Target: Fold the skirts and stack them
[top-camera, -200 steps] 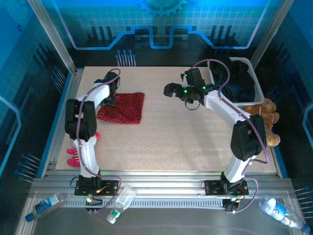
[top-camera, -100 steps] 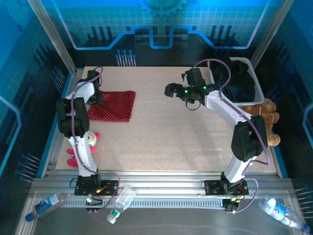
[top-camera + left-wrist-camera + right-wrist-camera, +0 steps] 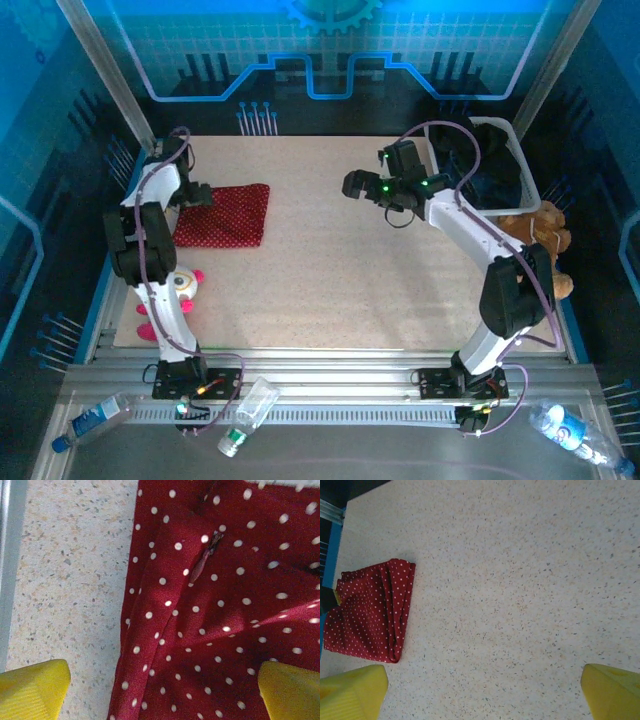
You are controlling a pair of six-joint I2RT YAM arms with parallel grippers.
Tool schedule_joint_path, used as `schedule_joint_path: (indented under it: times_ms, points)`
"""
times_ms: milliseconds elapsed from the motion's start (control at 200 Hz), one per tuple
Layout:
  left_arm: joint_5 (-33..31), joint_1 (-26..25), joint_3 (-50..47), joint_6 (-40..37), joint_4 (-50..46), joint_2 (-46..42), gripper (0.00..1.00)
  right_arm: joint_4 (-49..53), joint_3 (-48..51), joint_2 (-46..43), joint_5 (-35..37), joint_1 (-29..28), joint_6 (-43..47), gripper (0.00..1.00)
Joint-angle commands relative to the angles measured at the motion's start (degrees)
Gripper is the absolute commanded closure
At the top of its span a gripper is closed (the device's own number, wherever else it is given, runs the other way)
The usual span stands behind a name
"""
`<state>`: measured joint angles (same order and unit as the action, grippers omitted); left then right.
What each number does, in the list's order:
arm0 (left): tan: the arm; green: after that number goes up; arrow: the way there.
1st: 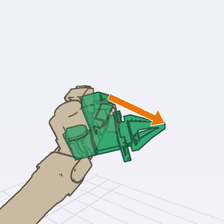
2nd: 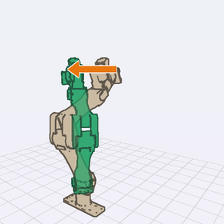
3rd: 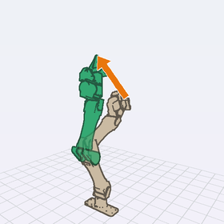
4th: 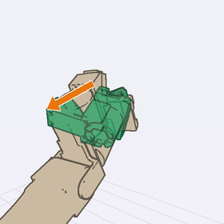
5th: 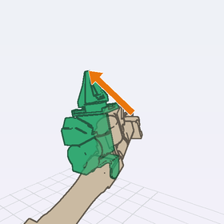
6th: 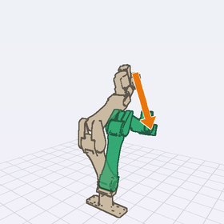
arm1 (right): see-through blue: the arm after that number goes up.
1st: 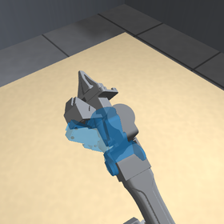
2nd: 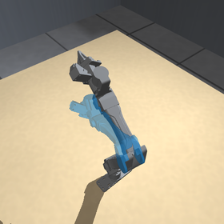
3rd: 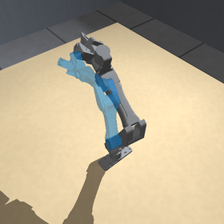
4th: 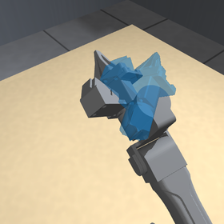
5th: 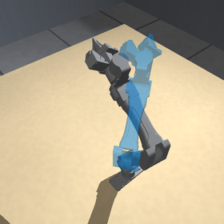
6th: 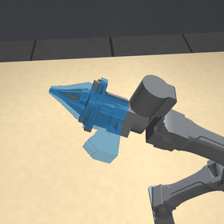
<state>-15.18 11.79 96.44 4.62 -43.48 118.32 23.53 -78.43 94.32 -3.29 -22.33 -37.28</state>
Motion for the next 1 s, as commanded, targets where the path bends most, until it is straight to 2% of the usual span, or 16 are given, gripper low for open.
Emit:
schedule_joint_path:
  times_ms: [0, 50, 220, 380, 625, 695, 805, 995]
  points:
    - [3.50, -0.09, 2.58, 8.22, -3.44, -5.29, 0.01, -3.38, 2.61, -4.10, 3.37, 0.78, 0.54, 0.00]
    - [6.73, -0.23, 0.91, 10.54, -1.87, -7.26, 0.01, -4.90, 4.37, -5.56, 4.73, 0.79, 0.84, 0.00]
    - [25.57, -0.89, -7.81, 18.01, 8.75, -10.73, 0.01, -4.32, 6.70, -9.66, 12.99, 0.45, 3.80, 0.00]
    - [33.72, -1.97, -11.28, 24.68, 13.76, -5.70, 0.01, -2.94, 8.15, -13.45, 17.22, 0.77, 6.70, 0.00]
    - [36.34, -3.88, -10.50, 24.62, 15.47, 0.62, 0.01, -2.57, 11.87, -16.81, 18.42, 2.95, 5.69, 0.00]
    - [36.66, -3.88, -10.15, 22.94, 15.22, -0.64, 0.01, -1.93, 12.08, -17.02, 18.16, 4.38, 5.23, 0.00]
    - [34.45, -3.71, -8.29, 18.45, 12.01, -3.63, 0.01, -1.21, 10.56, -15.81, 12.18, 8.61, 9.58, 0.00]
    - [38.64, -3.44, -11.91, 18.06, 13.98, -13.10, 0.01, 6.69, 2.43, -9.44, 13.55, 19.63, 16.05, 0.00]
